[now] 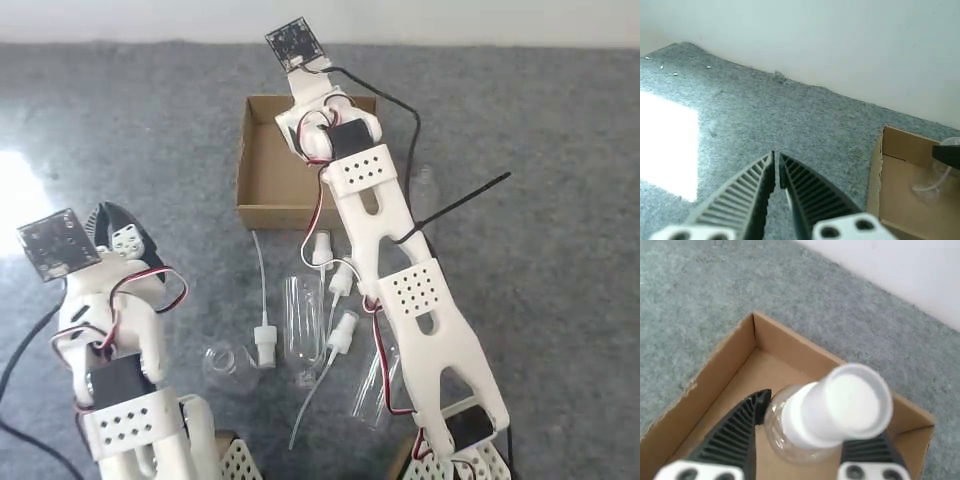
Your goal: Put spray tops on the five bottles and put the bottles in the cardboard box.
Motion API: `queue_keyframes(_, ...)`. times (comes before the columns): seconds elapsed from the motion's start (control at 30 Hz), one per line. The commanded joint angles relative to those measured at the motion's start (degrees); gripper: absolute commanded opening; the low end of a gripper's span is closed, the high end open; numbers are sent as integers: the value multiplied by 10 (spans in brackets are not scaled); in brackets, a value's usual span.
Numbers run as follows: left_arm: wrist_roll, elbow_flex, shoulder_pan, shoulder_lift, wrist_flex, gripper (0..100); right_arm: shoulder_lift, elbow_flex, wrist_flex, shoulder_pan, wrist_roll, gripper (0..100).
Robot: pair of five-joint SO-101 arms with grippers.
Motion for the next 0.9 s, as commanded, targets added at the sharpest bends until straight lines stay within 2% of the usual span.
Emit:
queue_keyframes(0.0, 1, -6, -2, 3, -15, 16, -17, -33, -65, -9, 11, 80)
queue_keyframes(0.33, 1, -6, -2, 3, -15, 16, 0, -23, -167, -35, 11, 80)
queue_keyframes(0.47, 1, -6, -2, 3, -15, 16, 22, -12, -211, -49, 60, 80)
queue_keyframes(0.87, 1, -6, -2, 3, -15, 16, 32, -11, -196, -57, 56, 80)
